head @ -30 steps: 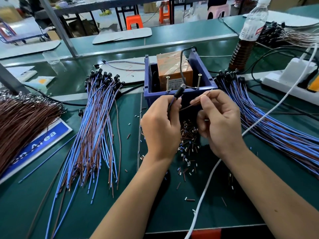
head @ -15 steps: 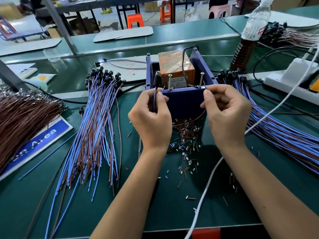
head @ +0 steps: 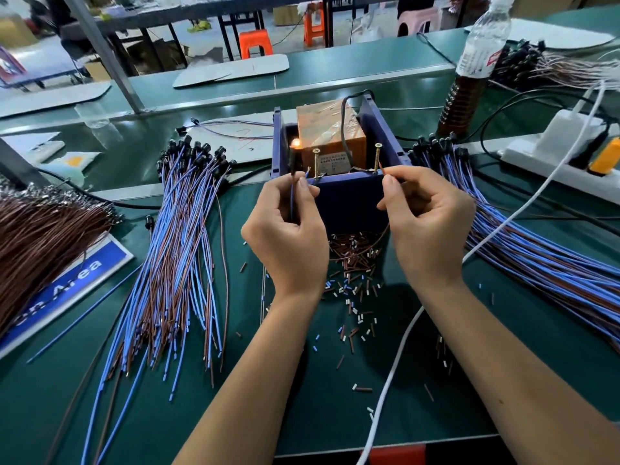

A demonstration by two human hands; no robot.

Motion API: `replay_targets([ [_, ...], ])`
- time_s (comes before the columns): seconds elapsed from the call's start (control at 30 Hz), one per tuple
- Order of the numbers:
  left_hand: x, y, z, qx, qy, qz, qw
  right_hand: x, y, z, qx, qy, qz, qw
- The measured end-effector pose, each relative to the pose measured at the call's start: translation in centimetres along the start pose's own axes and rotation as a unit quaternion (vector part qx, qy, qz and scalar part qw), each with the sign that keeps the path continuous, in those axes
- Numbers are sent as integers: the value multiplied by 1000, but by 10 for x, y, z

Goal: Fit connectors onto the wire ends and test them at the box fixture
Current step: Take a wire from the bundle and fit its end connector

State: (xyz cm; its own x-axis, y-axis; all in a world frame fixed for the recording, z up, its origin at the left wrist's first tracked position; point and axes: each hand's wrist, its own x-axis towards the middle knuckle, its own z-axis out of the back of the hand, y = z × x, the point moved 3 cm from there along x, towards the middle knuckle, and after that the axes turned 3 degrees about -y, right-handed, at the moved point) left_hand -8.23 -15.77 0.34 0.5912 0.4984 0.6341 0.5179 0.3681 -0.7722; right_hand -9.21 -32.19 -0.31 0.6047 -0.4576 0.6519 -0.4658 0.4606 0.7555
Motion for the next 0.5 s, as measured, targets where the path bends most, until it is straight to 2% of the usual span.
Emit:
replay_targets([
  [0.5, -1, 3, -1, 16, 15, -9, 1000, -1, 0, 0, 11, 7, -5, 1000],
])
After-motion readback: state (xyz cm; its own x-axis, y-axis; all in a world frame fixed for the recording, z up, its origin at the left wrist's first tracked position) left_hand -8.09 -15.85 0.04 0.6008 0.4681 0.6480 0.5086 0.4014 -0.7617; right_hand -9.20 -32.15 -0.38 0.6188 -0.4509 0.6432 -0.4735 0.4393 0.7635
